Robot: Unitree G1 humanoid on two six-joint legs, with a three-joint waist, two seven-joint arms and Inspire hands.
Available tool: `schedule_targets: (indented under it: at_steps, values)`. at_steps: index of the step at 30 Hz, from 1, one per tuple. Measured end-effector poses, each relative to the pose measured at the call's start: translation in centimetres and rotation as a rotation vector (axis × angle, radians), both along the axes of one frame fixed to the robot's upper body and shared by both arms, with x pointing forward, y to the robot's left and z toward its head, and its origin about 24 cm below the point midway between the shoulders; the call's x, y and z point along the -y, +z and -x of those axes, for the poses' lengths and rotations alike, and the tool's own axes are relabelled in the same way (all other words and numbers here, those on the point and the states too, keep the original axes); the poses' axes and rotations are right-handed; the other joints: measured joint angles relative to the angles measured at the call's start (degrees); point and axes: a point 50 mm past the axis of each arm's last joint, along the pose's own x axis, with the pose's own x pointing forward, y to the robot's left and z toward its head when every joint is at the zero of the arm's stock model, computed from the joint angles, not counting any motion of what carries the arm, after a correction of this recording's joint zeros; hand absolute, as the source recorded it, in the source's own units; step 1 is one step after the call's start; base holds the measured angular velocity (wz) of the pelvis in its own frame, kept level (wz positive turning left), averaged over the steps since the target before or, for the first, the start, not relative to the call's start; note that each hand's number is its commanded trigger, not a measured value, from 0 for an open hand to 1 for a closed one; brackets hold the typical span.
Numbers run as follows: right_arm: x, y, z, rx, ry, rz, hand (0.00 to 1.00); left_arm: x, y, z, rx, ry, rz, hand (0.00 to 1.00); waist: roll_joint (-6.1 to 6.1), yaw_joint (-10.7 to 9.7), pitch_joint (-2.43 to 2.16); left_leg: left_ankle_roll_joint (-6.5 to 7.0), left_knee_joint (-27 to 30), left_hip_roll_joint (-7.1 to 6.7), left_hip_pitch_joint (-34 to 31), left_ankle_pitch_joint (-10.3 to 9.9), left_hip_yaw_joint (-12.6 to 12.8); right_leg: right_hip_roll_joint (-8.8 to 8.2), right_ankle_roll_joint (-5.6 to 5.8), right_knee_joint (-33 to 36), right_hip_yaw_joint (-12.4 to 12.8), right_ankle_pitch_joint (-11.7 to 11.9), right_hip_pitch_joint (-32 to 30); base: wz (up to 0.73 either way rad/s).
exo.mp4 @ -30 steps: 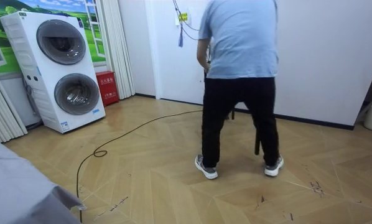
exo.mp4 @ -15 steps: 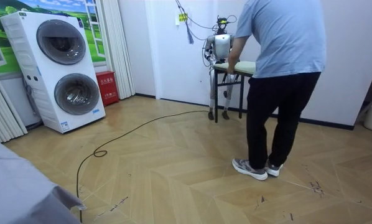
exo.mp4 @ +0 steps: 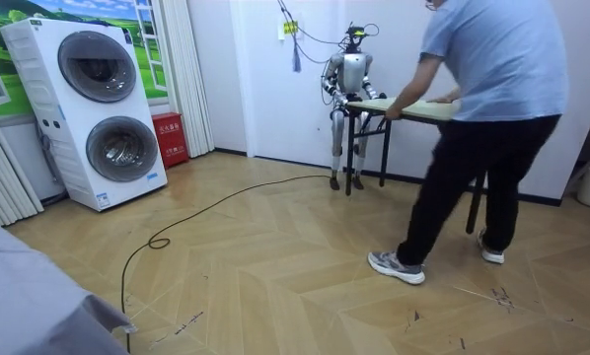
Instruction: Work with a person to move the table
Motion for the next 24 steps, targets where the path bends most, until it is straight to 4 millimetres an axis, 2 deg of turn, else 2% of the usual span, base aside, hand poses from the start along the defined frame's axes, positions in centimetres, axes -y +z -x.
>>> schedule_targets:
  at_steps: [2,4,6,7,8,9,10,11,12,13,14,15,16,18,21,24]
  values:
    - [0.0,-0.1,-0.1,0.008,0.003,0.001,1.0,0.0,0.0,0.0,0.004,-0.001,0.001,1.0,0.15,-0.2,-0.05,-0.14,0.9,0.04,-1.4,0.1,0.2,0.0,-0.22,0.0,-2.6,-0.3,0.2,0.77]
    - [0.2,0.0,-0.3,0.015,-0.004,0.006,1.0,0.0,0.1,-0.2,0.009,-0.004,0.001,1.0,0.43,-1.5,-0.03,0.15,1.0,0.3,-2.2,1.0,2.4,0.01,-0.43,-0.1,-4.6,-0.9,0.8,0.98]
    - [0.5,0.0,-0.3,0.02,-0.015,0.008,1.0,0.2,0.2,-0.4,0.016,-0.011,0.002,1.0,0.87,-3.7,-0.04,0.98,-0.6,0.8,-2.4,3.2,7.9,-0.02,-0.77,0.1,-5.5,-2.3,1.7,1.29]
    - [0.6,0.0,-0.4,0.021,-0.02,0.009,1.0,0.3,0.3,-0.5,0.02,-0.016,0.002,1.0,1.17,-4.0,-0.03,0.87,-2.0,1.39,-2.2,4.1,10.7,-0.5,-0.88,-0.2,-6.2,-2.6,1.5,0.88]
    - [0.7,0.0,-0.3,0.021,-0.02,0.009,1.0,0.3,0.3,-0.5,0.02,-0.016,0.002,1.0,1.38,-4.0,-0.16,0.4,-2.5,1.46,-2.1,4.5,11.7,-0.64,-0.9,-0.6,-7.1,-2.6,1.6,0.59]
    - [0.8,0.0,-0.3,0.021,-0.015,0.016,1.0,0.3,0.2,-0.4,0.018,-0.016,0.002,1.0,1.66,-4.4,-0.34,-1.02,-3.7,1.83,-1.9,5.1,13.6,-1.36,-1.05,-1.2,-9.5,-2.3,2.1,0.59]
    - [0.8,0.0,-0.3,0.022,-0.011,0.017,1.0,0.3,0.2,-0.4,0.018,-0.016,0.002,1.0,1.87,-4.8,-0.35,-1.31,-2.6,2.67,-2.1,4.5,17.1,-1.88,-0.99,-1.3,-11.7,-2.3,2.6,0.56]
    - [0.8,0.0,-0.3,0.02,-0.009,0.015,1.0,0.3,0.2,-0.4,0.017,-0.016,0.001,1.0,1.83,-4.8,-0.31,-0.96,-0.3,3.57,-2.2,3.0,19.4,-2.08,-0.92,-1.3,-12.6,-2.4,2.9,0.45]
    - [0.6,0.0,-0.2,0.016,-0.003,0.01,1.0,0.2,0.2,-0.3,0.014,-0.013,-0.002,1.0,1.76,-4.6,-0.28,-0.42,4.6,5.68,-2.1,-0.7,22.3,-2.2,-0.71,-1.2,-13.9,-2.5,3.5,0.29]
    - [0.7,0.1,-0.3,0.018,0.001,0.013,1.0,0.2,0.2,-0.2,0.013,-0.012,0.001,1.0,2.0,-4.5,-0.25,-0.62,6.1,6.54,-2.2,-2.4,22.4,-2.12,-0.28,-0.4,-14.6,-3.1,3.7,0.27]
    - [0.8,0.1,-0.3,0.019,0.003,0.017,1.0,0.2,0.2,-0.2,0.012,-0.012,0.003,1.0,2.16,-4.5,-0.23,0.0,5.7,6.43,-2.2,-2.7,22.5,-1.95,-0.01,0.3,-14.7,-3.2,3.9,0.45]
    - [0.8,0.1,-0.3,0.019,0.004,0.019,1.0,0.3,0.2,-0.3,0.011,-0.012,0.003,1.0,1.92,-4.7,-0.17,1.35,4.1,5.67,-1.8,-2.4,21.9,-1.87,0.46,0.6,-14.6,-3.5,3.9,0.51]
    - [0.9,0.2,-0.4,0.021,0.006,0.025,1.0,0.3,0.2,-0.3,0.008,-0.012,0.005,1.0,1.66,-4.9,-0.16,2.77,2.2,4.77,-1.2,-1.8,21.3,-1.92,0.63,0.6,-12.9,-3.6,3.7,0.49]
    - [1.1,0.3,-0.5,0.026,0.004,0.036,1.0,0.5,0.1,-0.2,-0.001,-0.013,0.015,1.0,1.71,-4.4,-0.15,3.33,1.3,3.99,-0.9,-1.4,21.0,-1.93,0.91,1.3,-11.0,-3.8,3.1,0.2]
    - [0.9,0.4,-0.8,0.028,0.013,0.048,1.0,0.5,0.0,-0.2,-0.018,0.0,0.025,1.0,1.63,-2.6,-0.1,3.55,0.8,3.64,-0.6,-1.3,21.0,-2.53,1.1,2.0,-11.0,-3.7,3.0,0.04]
    - [0.9,0.5,-0.9,0.037,0.022,0.072,1.0,0.4,-0.1,-0.1,-0.035,0.008,0.042,1.0,1.32,-2.5,0.12,3.94,0.7,3.18,-0.2,-1.4,20.0,-3.48,1.34,4.3,-10.9,-3.8,2.9,0.18]
